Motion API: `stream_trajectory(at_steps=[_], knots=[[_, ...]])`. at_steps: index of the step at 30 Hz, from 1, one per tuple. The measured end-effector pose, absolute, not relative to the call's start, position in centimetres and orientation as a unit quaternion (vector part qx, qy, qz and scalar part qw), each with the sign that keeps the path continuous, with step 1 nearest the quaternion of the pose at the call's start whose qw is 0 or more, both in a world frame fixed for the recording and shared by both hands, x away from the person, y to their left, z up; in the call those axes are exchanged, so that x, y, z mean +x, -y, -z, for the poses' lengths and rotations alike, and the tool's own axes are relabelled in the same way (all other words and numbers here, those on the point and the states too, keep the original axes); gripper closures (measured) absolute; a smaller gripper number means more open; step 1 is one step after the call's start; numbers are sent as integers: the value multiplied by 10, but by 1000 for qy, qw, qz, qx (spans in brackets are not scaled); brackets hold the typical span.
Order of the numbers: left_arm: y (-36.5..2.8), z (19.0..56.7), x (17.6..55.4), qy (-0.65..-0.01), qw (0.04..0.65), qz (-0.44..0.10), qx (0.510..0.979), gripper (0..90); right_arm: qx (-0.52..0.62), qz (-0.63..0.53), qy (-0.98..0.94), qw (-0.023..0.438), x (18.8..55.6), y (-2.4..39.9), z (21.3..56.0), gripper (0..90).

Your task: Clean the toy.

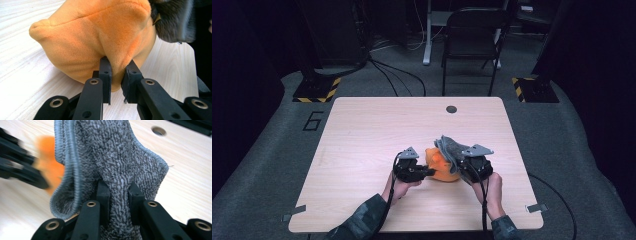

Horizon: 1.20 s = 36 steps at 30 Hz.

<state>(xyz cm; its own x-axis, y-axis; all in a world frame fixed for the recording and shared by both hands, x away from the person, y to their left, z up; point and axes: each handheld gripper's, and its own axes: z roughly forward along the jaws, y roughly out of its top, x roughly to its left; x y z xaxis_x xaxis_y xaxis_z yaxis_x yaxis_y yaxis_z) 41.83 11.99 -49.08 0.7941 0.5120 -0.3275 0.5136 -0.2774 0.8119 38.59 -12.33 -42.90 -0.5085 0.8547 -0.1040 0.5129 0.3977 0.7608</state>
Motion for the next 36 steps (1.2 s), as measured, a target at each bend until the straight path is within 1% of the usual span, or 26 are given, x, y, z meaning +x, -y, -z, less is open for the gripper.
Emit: stream_trajectory(at_steps=[7,11,17,19,20,23,25,27,29,32,34,36], knots=[[-120,491,419,-323,509,2,798,793,480,-313,-785,234,402,150,449,762],[-121,491,419,-323,508,2,798,792,497,-298,-783,225,407,157,460,762],[-121,491,419,-324,509,1,797,792,522,-262,-789,191,422,168,490,762],[-122,491,420,-326,510,1,796,792,527,-251,-790,187,424,171,499,761],[-122,491,420,-327,510,2,796,792,532,-262,-785,178,425,175,500,761],[-122,491,420,-327,510,1,796,792,526,-249,-791,187,424,175,497,762],[-122,491,420,-327,509,1,796,792,527,-252,-788,196,422,175,487,769],[-123,492,420,-327,510,0,795,792,525,-270,-780,207,418,176,471,771],[-123,492,421,-329,510,1,795,792,520,-304,-767,220,409,174,446,771],[-122,492,420,-326,510,0,796,792,485,-351,-764,238,395,164,417,771],[-122,492,421,-327,510,-1,795,792,468,-368,-768,237,388,153,407,771],[-123,492,421,-329,508,-1,796,792,451,-368,-779,235,385,138,404,771]])
